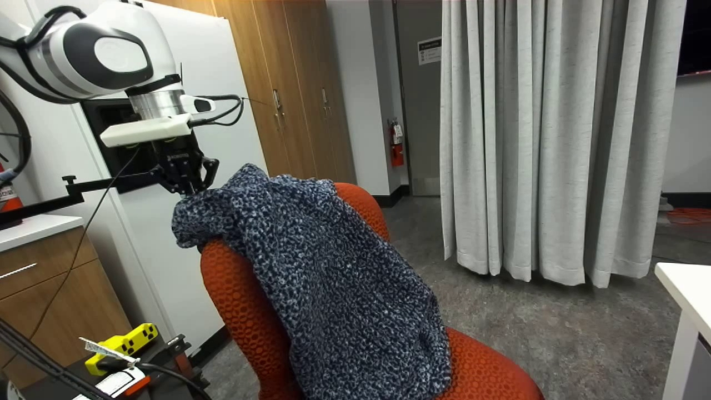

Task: Place the fleece on the seat of the chair

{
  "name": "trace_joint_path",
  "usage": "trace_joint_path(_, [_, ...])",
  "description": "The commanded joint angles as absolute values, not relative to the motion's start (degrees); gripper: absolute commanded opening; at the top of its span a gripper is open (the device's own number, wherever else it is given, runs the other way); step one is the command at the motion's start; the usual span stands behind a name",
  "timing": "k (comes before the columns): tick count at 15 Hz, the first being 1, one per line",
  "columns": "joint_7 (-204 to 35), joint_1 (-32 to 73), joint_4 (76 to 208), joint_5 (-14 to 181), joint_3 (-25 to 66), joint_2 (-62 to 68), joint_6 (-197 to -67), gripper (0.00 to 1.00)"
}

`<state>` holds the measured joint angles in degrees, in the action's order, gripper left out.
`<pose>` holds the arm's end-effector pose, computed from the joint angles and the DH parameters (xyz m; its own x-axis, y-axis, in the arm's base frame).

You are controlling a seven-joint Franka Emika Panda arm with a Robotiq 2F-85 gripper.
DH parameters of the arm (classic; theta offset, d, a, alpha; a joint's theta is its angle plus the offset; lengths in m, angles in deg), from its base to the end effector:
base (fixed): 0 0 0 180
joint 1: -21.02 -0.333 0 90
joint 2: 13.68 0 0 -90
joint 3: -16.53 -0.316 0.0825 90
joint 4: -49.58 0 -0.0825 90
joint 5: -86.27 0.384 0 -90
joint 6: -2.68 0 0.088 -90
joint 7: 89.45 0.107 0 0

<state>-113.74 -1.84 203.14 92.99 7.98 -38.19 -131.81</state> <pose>0.3351 0.2037 0.3770 0.6313 0.7697 0.0956 0.7725 -0.6350 0.0112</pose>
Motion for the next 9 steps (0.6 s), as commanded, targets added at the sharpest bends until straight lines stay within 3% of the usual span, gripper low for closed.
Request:
trace_joint_path(1, [-113.4, -0.7, 201.2, 92.4, 9.3, -41.8, -129.6, 0.0])
trace_joint_path(9, [-109.8, 9.5, 186.5, 75.2, 9.8, -51.8, -124.6, 0.01])
